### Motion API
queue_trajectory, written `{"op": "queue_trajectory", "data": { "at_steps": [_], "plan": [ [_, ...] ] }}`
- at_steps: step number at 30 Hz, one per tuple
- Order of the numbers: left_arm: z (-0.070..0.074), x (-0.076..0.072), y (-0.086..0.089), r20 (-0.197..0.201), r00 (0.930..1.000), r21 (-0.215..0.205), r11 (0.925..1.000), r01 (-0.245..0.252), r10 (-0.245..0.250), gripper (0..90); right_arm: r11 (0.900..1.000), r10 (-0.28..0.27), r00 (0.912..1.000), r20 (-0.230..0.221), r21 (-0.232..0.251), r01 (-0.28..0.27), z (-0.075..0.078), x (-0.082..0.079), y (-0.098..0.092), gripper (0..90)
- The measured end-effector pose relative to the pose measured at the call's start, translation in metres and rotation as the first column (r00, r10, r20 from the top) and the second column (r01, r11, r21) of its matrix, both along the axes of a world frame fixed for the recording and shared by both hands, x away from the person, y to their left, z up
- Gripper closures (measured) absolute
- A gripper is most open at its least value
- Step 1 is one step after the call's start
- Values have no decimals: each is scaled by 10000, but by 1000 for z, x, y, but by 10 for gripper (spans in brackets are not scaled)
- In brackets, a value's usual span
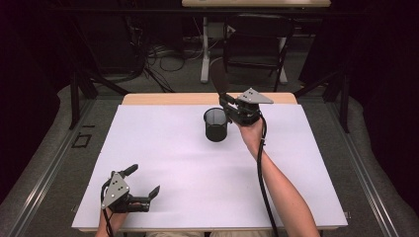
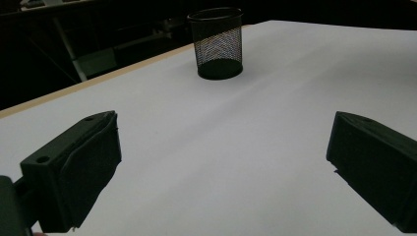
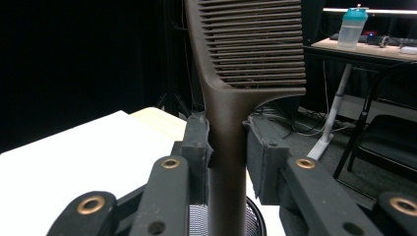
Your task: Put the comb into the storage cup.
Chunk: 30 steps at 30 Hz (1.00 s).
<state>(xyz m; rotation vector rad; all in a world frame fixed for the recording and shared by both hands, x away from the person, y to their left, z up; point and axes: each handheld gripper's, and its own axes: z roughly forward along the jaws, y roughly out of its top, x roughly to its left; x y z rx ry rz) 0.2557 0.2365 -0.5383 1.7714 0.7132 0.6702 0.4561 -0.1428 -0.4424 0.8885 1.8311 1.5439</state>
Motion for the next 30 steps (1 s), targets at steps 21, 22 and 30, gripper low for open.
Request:
{"op": "queue_trajectory", "data": {
  "at_steps": [21,22,30],
  "plan": [
    [0,0,0,-9,10000,4,10000,-4,4,1,9998,211,9995,251,16,-212,2,9,13,722],
    [0,0,1,-15,10000,3,10000,-8,8,2,9997,244,9993,285,40,-245,2,11,15,722],
    [0,0,1,-33,10000,8,10000,-4,4,1,9995,309,9986,426,56,-312,2,13,22,722]
  ]
}}
